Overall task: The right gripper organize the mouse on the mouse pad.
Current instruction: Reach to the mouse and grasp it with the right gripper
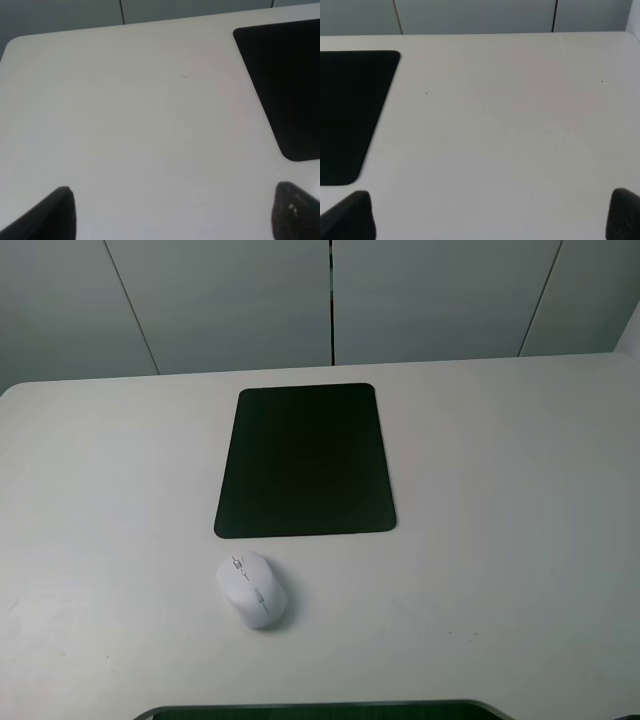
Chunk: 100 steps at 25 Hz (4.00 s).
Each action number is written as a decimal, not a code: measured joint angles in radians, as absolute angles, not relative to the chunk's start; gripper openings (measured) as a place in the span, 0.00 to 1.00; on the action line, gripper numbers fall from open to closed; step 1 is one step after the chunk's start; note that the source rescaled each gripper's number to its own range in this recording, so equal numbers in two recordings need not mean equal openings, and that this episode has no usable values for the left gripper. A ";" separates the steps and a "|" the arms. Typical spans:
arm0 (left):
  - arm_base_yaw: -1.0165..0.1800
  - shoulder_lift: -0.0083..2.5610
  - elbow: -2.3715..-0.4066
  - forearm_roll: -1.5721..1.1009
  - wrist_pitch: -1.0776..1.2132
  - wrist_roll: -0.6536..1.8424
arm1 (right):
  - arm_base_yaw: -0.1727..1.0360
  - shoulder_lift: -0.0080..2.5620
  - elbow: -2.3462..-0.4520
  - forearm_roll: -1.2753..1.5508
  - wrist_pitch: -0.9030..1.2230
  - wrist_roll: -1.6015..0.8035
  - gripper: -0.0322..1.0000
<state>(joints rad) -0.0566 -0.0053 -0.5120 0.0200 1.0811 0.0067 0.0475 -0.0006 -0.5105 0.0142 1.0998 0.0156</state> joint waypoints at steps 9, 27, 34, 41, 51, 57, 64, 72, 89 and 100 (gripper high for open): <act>-0.057 -0.005 -0.512 0.020 1.081 0.007 | 0.049 -0.001 -0.513 0.022 1.110 0.016 1.00; -0.057 -0.005 -0.512 0.020 1.081 0.007 | 0.049 0.699 -0.869 0.153 1.091 0.029 1.00; -0.057 -0.005 -0.512 0.020 1.081 0.007 | 0.239 0.932 -0.882 0.197 1.135 0.105 1.00; -0.057 -0.005 -0.512 0.020 1.081 0.007 | 0.491 1.108 -0.886 0.197 1.046 0.138 1.00; -0.057 -0.005 -0.512 0.020 1.081 0.007 | 0.714 1.315 -0.887 0.197 0.938 0.189 1.00; -0.057 -0.005 -0.512 0.020 1.081 0.007 | 0.830 1.415 -0.887 0.197 0.877 0.205 1.00; -0.057 -0.005 -0.512 0.020 1.081 0.007 | 0.925 1.548 -0.906 0.197 0.799 0.238 1.00; -0.057 -0.005 -0.512 0.020 1.081 0.007 | 0.998 1.708 -1.059 0.193 0.803 0.246 1.00; -0.057 -0.005 -0.512 0.020 1.081 0.007 | 1.087 2.031 -1.346 0.087 0.813 0.298 1.00; -0.057 -0.005 -0.512 0.020 1.081 0.007 | 1.120 2.117 -1.420 -0.011 0.833 0.410 1.00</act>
<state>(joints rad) -0.0566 -0.0053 -0.5120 0.0200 1.0811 0.0067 1.1199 2.1170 -1.4201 -0.0114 0.8330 0.4104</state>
